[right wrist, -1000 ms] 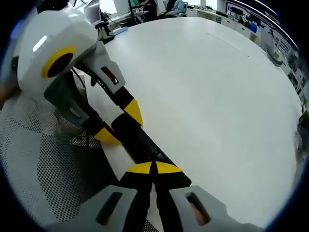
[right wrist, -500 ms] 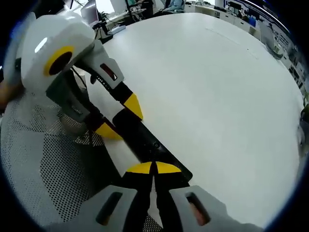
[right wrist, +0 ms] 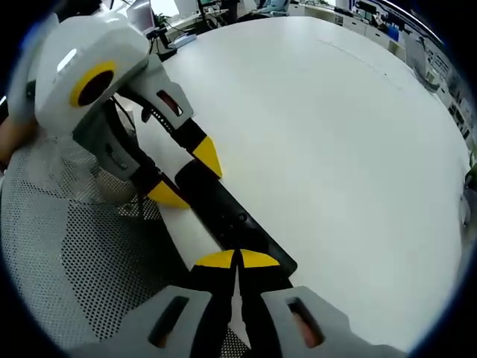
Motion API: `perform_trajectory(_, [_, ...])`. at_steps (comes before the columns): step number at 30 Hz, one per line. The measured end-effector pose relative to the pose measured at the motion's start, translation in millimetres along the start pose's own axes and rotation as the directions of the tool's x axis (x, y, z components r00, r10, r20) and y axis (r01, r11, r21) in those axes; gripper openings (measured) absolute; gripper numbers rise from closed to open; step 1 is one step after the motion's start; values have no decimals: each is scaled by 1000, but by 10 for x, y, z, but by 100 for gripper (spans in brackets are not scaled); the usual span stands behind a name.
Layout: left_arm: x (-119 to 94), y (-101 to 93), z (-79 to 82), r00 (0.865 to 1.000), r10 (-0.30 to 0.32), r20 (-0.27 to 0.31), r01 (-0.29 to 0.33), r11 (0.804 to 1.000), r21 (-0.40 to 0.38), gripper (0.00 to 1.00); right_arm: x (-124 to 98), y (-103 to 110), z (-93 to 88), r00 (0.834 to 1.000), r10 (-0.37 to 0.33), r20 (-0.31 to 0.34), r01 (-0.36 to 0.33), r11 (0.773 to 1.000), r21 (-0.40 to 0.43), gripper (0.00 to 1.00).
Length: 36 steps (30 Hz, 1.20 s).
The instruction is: Press the specified remote control buttons in sequence, fully releasing each button before pressing the next.
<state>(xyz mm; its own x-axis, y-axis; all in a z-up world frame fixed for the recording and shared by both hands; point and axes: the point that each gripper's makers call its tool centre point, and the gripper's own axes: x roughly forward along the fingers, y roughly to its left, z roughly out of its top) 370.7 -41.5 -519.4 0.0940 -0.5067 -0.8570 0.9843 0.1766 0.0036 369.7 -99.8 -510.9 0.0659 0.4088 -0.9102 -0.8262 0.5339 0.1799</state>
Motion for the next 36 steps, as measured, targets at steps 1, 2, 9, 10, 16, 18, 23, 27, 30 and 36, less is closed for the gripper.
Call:
perform_trajectory(1, [1,0,0,1000,0,0,0,1000,0,24,3,-2,3,1000,2,-2,-2,1000,2,0])
perform_trajectory(2, [1,0,0,1000,-1,1,1,1000,-1,24,6,-3,2,1000,3,-4,-3,1000,5,0])
perform_trajectory(9, [-1,2,0,1000,-1,0,1,1000,1,24,14,-4,7,1000,-8,-14,7,1000,-23,0])
perform_trajectory(10, [-1,3,0,1000,-2,0,2,1000,1,24,12,-4,5,1000,-8,-13,7,1000,-22,0])
perform_trajectory(16, [-3,3,0,1000,-3,2,3,1000,5,25,6,-6,6,1000,-6,-7,6,1000,-7,0])
perform_trajectory(18, [-5,1,1,1000,-2,1,2,1000,5,25,0,-9,10,1000,-2,-6,2,1000,8,0])
perform_trajectory(23, [-3,2,0,1000,-2,4,2,1000,4,25,-10,-45,24,1000,-4,9,4,1000,31,0])
perform_trajectory(27, [-1,2,1,1000,-1,2,1,1000,7,25,-23,-80,27,1000,-20,18,20,999,30,0])
perform_trajectory(30, [-1,1,0,1000,0,1,0,1000,8,25,-30,-94,43,999,-35,27,34,999,20,0])
perform_trajectory(36, [-1,0,0,1000,1,7,-1,1000,2,25,4,-106,96,998,-60,36,61,998,-17,0])
